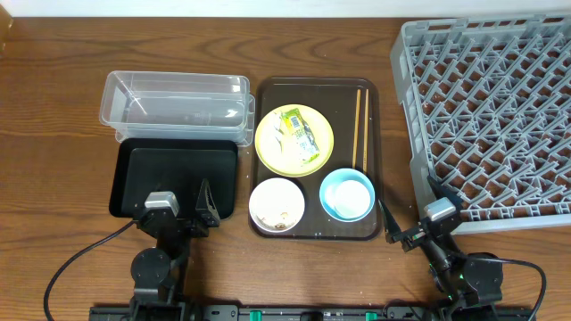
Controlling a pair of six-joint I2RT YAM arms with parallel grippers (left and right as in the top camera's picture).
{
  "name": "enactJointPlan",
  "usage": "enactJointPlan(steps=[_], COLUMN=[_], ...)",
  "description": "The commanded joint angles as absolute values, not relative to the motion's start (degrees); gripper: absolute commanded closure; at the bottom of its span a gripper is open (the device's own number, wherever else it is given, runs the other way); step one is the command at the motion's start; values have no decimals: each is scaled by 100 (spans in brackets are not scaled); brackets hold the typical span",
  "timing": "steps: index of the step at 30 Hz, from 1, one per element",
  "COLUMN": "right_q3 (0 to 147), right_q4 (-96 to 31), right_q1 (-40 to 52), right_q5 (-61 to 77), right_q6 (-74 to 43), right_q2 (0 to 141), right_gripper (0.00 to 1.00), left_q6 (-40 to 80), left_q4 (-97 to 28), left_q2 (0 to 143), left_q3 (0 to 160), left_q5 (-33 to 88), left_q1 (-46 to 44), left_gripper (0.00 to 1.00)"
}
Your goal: Sort waste into correct bins and load items into the dishwasher rack
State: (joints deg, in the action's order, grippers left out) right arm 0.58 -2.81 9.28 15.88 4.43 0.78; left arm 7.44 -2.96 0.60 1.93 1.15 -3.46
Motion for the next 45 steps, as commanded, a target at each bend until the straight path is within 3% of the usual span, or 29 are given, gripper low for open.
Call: enactJointPlan(steps=[1,45], right_q3=[32,32], right_q4=[-274,-45], right_q1=[906,906], right_q5=[1614,1831], right_q6=[480,478], right_q2=[38,38], right_gripper=[1,1], left_q6=[687,690], left_q4=[-392,-346], left_q2=[23,23], left_q3=[23,23], left_q5=[84,84], left_q1=[-318,-318], left_gripper=[5,5])
